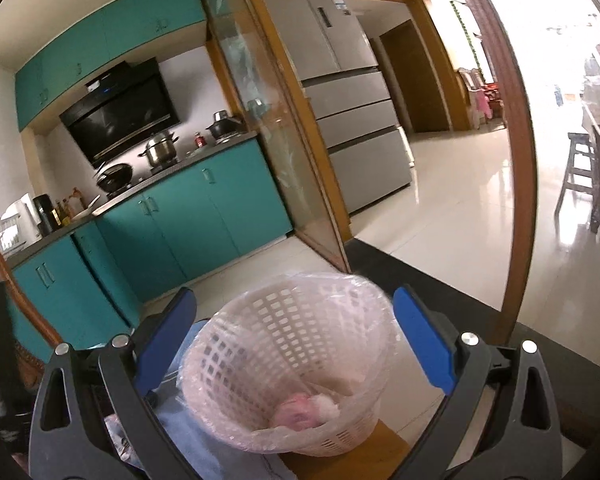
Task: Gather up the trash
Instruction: 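Carry the tissue and pink bag over the white basket and open both grippers, then move the left gripper to the white paper cup while the right approaches the LYFEN snack bag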
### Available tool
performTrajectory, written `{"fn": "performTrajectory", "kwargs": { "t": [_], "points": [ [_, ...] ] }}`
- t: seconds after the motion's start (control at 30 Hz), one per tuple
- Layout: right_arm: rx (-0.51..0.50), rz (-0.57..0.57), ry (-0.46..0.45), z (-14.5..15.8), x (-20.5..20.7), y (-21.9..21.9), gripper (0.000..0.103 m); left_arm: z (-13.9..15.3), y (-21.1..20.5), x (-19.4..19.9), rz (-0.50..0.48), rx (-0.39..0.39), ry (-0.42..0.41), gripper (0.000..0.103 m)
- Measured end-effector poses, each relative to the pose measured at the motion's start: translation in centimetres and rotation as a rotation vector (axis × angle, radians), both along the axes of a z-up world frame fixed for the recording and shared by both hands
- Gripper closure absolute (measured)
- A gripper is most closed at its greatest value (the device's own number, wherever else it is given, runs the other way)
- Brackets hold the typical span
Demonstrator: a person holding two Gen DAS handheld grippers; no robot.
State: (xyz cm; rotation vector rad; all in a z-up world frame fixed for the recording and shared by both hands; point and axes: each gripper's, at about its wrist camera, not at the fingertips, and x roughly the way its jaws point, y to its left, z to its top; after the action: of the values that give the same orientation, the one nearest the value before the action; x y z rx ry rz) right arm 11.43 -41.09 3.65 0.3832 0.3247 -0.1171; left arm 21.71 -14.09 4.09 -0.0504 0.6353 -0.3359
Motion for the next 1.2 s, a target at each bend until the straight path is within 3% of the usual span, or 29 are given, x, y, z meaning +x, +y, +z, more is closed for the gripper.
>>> {"fn": "performTrajectory", "kwargs": {
  "t": [0.2,0.4,0.53,0.63,0.77,1.2],
  "points": [
    [-0.092,0.217,0.068,0.1,0.7,6.2,0.006,1.2,11.1,-7.4,0.251,0.071,-0.066,0.003],
    [-0.172,0.454,0.144,-0.8,-1.5,14.8,0.006,-1.7,18.7,-11.0,0.401,0.085,0.021,0.003],
    [-0.19,0.495,0.15,-0.9,-2.8,17.0,0.006,-2.8,19.9,-11.6,0.379,0.102,0.059,0.003],
    [-0.185,0.516,0.157,-1.1,-2.9,17.7,0.006,-2.6,19.8,-11.7,0.376,0.13,0.041,0.003],
    [-0.193,0.517,0.159,-1.3,-2.9,18.1,0.006,-3.0,19.3,-11.8,0.35,0.066,0.074,0.003],
    [-0.203,0.529,0.163,-1.5,-3.1,18.1,0.006,-3.7,19.3,-11.7,0.38,0.067,0.112,0.003]
  ]
}}
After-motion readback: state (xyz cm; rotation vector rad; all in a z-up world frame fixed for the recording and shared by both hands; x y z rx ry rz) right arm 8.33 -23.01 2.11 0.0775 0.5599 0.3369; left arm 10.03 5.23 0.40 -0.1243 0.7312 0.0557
